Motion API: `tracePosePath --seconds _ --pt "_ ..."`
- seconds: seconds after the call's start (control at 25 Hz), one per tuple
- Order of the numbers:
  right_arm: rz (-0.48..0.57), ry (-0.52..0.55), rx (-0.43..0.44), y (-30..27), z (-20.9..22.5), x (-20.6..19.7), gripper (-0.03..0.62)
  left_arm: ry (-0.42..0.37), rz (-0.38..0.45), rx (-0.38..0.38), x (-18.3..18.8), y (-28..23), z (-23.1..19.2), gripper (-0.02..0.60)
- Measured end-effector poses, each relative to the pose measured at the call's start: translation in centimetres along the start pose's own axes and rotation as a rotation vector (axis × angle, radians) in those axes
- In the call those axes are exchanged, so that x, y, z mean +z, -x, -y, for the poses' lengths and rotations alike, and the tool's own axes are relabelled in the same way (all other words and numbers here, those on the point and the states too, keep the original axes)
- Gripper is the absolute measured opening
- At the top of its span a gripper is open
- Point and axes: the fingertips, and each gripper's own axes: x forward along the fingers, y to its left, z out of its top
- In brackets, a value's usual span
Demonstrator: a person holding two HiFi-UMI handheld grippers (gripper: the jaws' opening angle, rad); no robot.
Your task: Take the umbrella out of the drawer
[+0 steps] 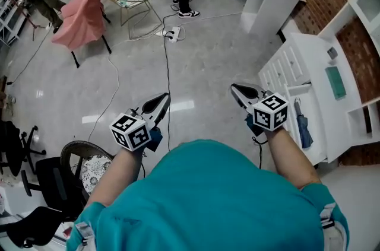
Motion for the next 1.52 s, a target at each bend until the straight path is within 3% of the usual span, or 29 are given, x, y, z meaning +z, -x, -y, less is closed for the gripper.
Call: tracePosePath --seconds 0.6,1.0,1.16,1.36,1.52 --pt "-0.010 0.035 0.047 -6.1 1.0 3.2 0.021 -0.007 0.029 0.058 2.2 0.8 -5.6 0.014" --pt "-0.031 0.048 0.145 -5.5 9.7 2.5 0.020 -0.014 0.045 0.182 1.4 -6.4 -5.4 0.014" --pt "-0.073 0.056 0.212 -4.3 14.3 1.9 0.020 0.053 0.119 0.244 1.9 -10.8 -4.0 0.014" --pt "-0.082 0.068 0.223 -3.8 17.7 1.9 0.021 0.096 0.125 0.253 1.2 -14.4 -2.6 0.014" --pt "-0.058 0.041 0.196 -3.6 18.2 1.7 0.021 0.086 0.074 0.230 0.2 -15.3 -2.5 0.014"
